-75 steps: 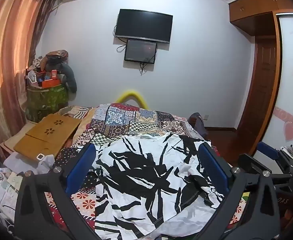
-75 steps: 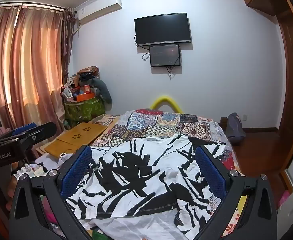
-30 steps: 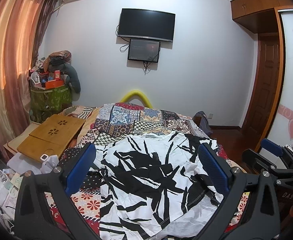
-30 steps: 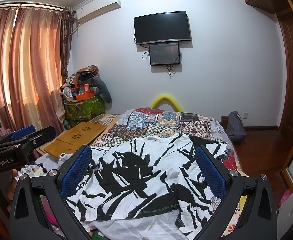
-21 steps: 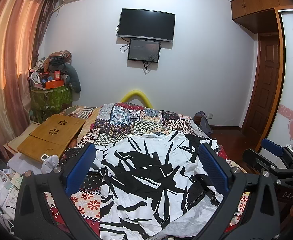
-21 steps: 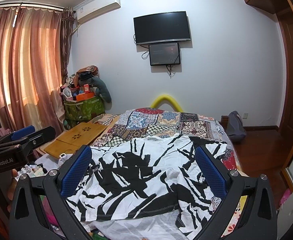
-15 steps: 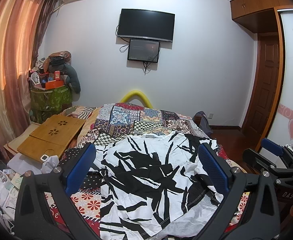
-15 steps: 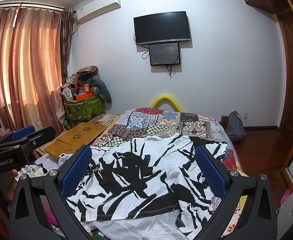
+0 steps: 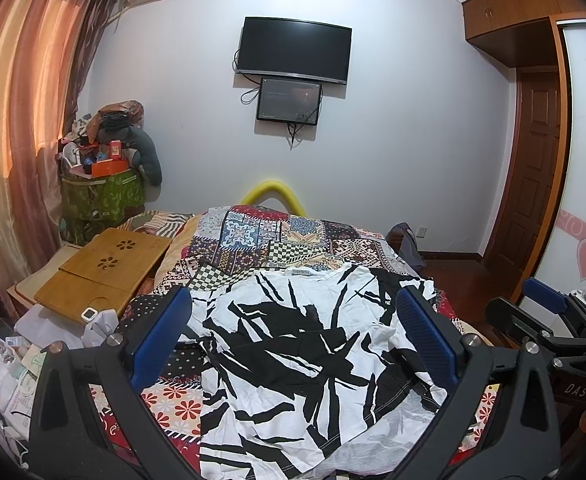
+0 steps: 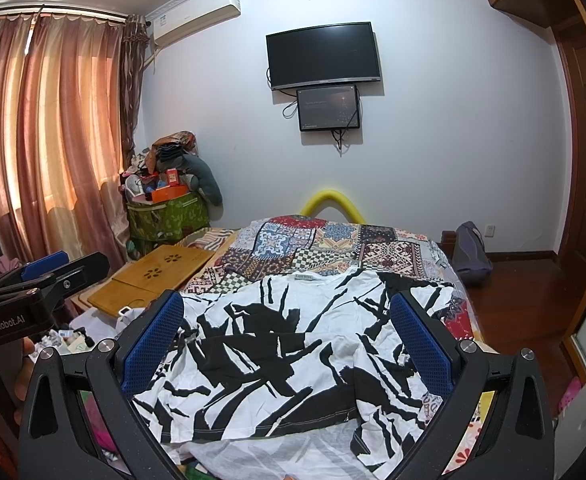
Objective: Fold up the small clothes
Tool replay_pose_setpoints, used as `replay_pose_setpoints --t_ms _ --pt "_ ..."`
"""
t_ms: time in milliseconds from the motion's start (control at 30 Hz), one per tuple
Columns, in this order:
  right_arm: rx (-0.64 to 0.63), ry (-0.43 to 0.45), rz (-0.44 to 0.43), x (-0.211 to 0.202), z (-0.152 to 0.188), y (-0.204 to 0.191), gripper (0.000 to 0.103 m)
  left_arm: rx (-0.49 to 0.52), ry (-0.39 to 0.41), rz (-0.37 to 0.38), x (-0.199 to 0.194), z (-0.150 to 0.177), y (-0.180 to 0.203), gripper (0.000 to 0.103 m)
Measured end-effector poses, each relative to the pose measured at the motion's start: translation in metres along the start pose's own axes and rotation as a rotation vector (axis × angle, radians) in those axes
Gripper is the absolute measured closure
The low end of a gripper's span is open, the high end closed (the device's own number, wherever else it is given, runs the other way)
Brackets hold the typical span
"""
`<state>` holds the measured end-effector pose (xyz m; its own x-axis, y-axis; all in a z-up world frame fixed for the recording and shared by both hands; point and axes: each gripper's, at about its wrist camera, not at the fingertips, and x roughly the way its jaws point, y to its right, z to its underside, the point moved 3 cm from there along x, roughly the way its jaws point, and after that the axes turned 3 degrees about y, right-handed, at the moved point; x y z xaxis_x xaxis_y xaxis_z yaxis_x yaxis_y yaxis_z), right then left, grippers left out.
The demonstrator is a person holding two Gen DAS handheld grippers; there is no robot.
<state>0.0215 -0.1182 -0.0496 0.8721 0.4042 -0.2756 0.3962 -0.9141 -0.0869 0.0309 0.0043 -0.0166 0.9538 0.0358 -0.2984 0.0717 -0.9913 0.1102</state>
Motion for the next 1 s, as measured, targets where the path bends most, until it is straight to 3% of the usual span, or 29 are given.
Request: replay_pose_setpoints --t_ms 600,800,1000 --pt "-0.002 -0.025 0.01 0.018 0.005 0.003 0.0 0.007 -0.016 -0.016 0.017 0.005 -0.008 0.0" --pt "-0.013 -0.06 0.006 0.051 0.008 0.006 0.0 -0.009 -0.072 -0.07 0.056 0.009 -0.04 0.0" --pt "-0.042 -0.122 -0.007 0.103 0.014 0.01 0.001 -0.062 -0.201 -0.159 0.118 0.024 -0.098 0.0"
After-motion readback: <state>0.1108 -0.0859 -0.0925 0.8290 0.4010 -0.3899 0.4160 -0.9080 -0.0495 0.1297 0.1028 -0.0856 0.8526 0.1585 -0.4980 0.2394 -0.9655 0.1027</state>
